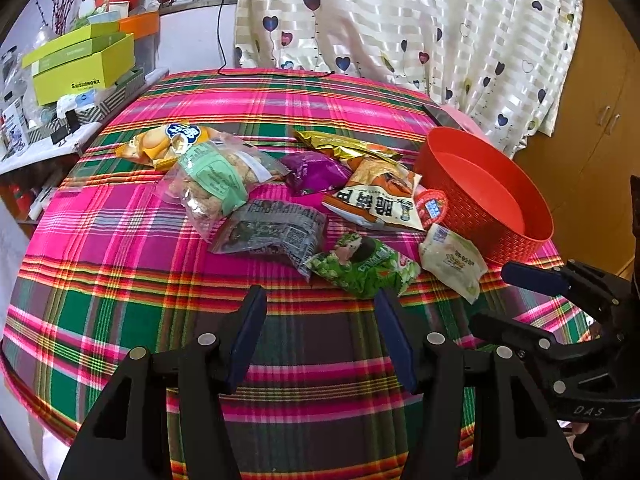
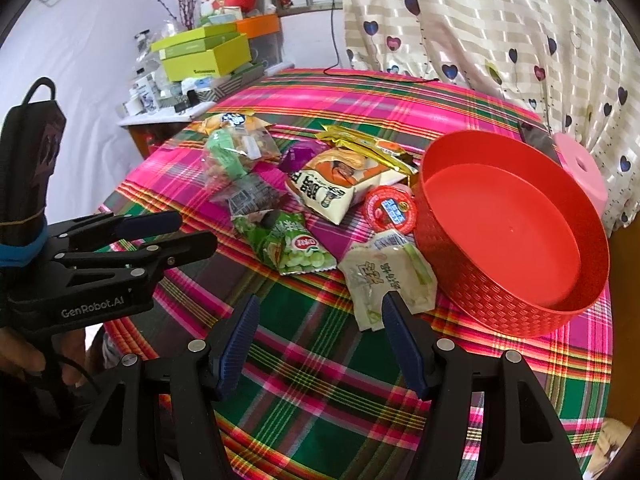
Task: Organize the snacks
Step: 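Reach the right gripper to the green chip bag and grasp it, then lift the green chip bag with the right gripper while the left gripper grasps the dark grey packet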
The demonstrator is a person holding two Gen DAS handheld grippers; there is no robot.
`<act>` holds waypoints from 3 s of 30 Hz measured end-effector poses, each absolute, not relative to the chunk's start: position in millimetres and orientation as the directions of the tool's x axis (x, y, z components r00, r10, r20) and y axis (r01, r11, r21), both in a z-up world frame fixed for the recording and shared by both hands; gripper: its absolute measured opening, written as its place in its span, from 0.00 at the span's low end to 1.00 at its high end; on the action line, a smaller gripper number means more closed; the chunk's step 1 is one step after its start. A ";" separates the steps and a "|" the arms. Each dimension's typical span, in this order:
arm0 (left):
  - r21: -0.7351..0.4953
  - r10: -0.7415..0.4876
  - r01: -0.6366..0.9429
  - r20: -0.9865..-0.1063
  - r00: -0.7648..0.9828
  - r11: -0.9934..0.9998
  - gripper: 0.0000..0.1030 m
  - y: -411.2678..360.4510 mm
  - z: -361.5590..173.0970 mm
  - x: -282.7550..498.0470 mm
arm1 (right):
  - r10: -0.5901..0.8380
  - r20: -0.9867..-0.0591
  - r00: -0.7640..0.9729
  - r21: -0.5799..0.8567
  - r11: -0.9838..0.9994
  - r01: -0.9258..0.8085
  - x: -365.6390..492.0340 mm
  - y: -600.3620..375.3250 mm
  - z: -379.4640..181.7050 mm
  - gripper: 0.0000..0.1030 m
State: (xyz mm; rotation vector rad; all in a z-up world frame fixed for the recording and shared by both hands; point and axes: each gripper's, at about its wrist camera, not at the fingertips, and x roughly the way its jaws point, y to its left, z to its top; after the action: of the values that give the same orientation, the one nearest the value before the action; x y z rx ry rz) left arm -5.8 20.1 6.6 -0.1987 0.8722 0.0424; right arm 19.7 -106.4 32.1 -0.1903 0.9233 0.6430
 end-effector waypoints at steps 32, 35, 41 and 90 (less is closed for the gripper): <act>-0.253 -0.075 -0.177 -0.746 0.662 0.951 0.56 74.6 -3.6 -2.6 | 0.448 -0.834 0.322 0.092 0.689 -0.719 66.4 -35.7 -5.2 0.61; -0.256 -0.077 -0.180 -0.750 0.657 0.950 0.56 78.2 -6.8 -0.3 | 0.428 -0.846 0.318 0.076 0.687 -0.723 70.1 -30.3 -12.7 0.58; -0.264 -0.078 -0.191 -0.752 0.655 0.946 0.56 85.1 -8.5 1.4 | 0.410 -0.848 0.336 0.047 0.690 -0.722 68.8 -25.9 -17.1 0.38; -0.260 0.055 -0.404 -0.780 0.623 0.877 0.56 93.3 -13.6 24.0 | 0.536 -0.728 0.426 0.139 0.725 -0.674 66.2 -94.4 49.2 0.37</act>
State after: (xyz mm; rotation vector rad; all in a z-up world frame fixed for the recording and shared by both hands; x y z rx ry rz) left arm 24.0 93.3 -13.6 -0.4394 0.8635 0.2735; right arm 66.2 -94.4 49.2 -0.1840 0.8374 0.7618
